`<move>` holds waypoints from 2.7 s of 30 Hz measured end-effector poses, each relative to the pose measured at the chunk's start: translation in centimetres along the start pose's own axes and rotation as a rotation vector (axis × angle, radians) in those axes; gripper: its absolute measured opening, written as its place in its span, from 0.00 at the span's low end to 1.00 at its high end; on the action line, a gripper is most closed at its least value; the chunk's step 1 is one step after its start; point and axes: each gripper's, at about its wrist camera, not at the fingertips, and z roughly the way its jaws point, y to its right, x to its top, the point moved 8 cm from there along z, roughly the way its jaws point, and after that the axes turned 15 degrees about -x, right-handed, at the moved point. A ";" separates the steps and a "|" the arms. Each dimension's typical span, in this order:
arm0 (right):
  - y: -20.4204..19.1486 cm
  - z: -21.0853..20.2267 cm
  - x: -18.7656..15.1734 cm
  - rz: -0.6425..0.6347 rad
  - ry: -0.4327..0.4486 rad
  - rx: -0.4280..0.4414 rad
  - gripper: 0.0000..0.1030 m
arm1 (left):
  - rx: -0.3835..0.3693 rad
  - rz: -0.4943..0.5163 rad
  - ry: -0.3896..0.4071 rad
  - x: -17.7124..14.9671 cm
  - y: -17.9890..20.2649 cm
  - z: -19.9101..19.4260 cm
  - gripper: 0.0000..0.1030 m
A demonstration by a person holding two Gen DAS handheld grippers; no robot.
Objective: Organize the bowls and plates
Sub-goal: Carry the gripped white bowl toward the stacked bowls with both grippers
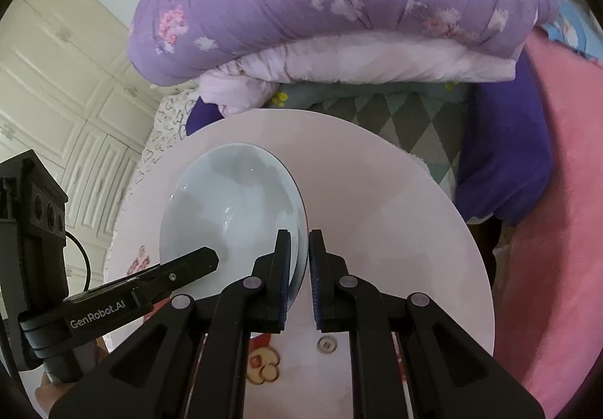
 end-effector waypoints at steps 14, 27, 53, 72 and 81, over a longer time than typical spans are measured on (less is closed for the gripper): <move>-2.6 -8.1 -4.2 -0.039 0.099 -0.015 0.09 | -0.043 0.086 0.057 -7.3 2.9 -11.0 0.09; -3.3 -13.2 -10.3 -0.071 0.136 -0.018 0.09 | -0.054 0.141 0.025 -15.4 4.9 -16.6 0.10; -2.1 -10.4 -20.4 -0.172 -0.029 -0.051 0.10 | 0.060 0.186 -0.175 -24.8 4.8 -15.4 0.12; -2.2 -10.2 -21.2 -0.167 -0.046 -0.018 0.12 | 0.136 0.264 -0.192 -26.4 5.6 -15.6 0.15; -2.1 -9.1 -21.5 -0.168 -0.065 -0.015 0.12 | 0.178 0.286 -0.219 -26.5 5.9 -15.1 0.19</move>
